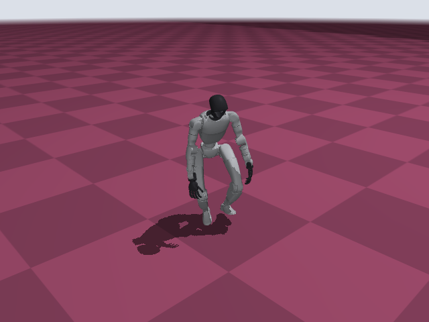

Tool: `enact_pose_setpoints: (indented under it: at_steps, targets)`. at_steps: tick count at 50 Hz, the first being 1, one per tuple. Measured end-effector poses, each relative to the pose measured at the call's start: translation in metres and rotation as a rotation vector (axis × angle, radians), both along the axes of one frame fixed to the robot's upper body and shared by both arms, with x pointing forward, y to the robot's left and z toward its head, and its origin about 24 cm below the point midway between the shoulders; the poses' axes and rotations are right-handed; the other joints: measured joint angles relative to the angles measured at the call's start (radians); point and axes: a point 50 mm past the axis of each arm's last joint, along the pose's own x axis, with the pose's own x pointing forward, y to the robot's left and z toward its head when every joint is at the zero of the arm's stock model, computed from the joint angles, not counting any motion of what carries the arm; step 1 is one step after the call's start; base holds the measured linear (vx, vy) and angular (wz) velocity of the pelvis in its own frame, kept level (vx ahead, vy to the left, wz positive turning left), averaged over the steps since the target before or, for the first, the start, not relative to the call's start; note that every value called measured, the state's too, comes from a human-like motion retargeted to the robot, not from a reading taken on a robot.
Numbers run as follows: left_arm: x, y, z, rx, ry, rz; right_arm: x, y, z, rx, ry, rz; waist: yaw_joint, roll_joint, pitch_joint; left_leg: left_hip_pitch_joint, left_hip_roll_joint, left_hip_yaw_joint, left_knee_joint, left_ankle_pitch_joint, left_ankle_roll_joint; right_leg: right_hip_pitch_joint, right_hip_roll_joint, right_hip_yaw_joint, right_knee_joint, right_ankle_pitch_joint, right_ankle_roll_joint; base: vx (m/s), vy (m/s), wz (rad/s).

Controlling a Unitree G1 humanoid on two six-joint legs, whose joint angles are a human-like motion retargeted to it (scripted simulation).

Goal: In place motions

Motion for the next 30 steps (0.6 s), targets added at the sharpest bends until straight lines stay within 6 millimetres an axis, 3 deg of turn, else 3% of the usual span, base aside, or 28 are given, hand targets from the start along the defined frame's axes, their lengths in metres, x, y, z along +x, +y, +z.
enact_pose_setpoints:
  at_steps: [3, 7, 13, 19, 21, 23, 25, 30]
  targets:
    - [-0.03, 0.002, -0.029, -0.033, 0.13, 0.004, -0.024, 0.0, -0.031, 0.014, 0.112, -0.035, 0.015, 0.011, 0.003, 0.134, 0.004, -0.026, -0.142, 0.019, -0.032, 0.141, 0.023, 0.011, -0.17, 0.053, 0.03, 0.09, -0.03, -0.31]
    - [-0.085, -0.004, -0.073, -0.09, 0.309, 0.076, -0.069, 0.0, -0.075, 0.011, 0.263, -0.134, -0.003, 0.021, -0.012, 0.33, -0.019, -0.044, -0.475, 0.134, -0.05, 0.341, 0.03, 0.006, -0.508, 0.187, 0.043, 0.04, -0.01, 0.01]
    - [-0.178, -0.043, -0.127, -0.201, 0.483, 0.244, -0.153, -0.001, -0.127, 0.018, 0.446, -0.267, -0.014, 0.013, -0.039, 0.651, -0.072, -0.03, -1.055, 0.367, -0.062, 0.641, 0.008, -0.064, -1.051, 0.426, 0.01, 0.03, -0.01, 0.0]
    - [-0.285, -0.064, -0.15, -0.198, 0.678, 0.397, -0.255, 0.001, -0.16, -0.045, 0.725, -0.278, -0.055, 0.007, -0.086, 0.932, -0.113, -0.036, -1.379, 0.466, -0.063, 0.878, 0.017, -0.127, -1.323, 0.526, -0.011, 0.25, -0.07, -0.06]
    - [-0.309, -0.064, -0.15, -0.19, 0.749, 0.397, -0.28, -0.002, -0.163, -0.075, 0.823, -0.266, -0.076, 0.005, -0.116, 0.961, -0.127, -0.041, -1.408, 0.47, -0.057, 0.902, 0.024, -0.134, -1.351, 0.531, -0.018, 0.22, -0.05, 0.06]
    - [-0.318, -0.062, -0.15, -0.175, 0.788, 0.373, -0.294, -0.005, -0.164, -0.091, 0.89, -0.28, -0.076, 0.001, -0.122, 0.961, -0.13, -0.034, -1.397, 0.462, -0.056, 0.899, 0.018, -0.141, -1.339, 0.527, -0.015, 0.05, -0.01, -0.17]
    - [-0.311, -0.059, -0.15, -0.153, 0.773, 0.346, -0.292, -0.009, -0.163, -0.082, 0.903, -0.322, -0.059, -0.006, -0.098, 0.937, -0.122, -0.017, -1.342, 0.441, -0.058, 0.869, 0.004, -0.141, -1.279, 0.51, -0.012, -0.12, 0.0, -0.31]
    - [-0.25, -0.034, -0.145, -0.08, 0.523, 0.356, -0.239, -0.018, -0.152, -0.023, 0.675, -0.391, -0.057, -0.006, -0.038, 0.796, -0.068, 0.01, -1.106, 0.36, -0.088, 0.719, 0.003, -0.075, -1.034, 0.411, 0.006, -0.25, 0.01, -0.17]
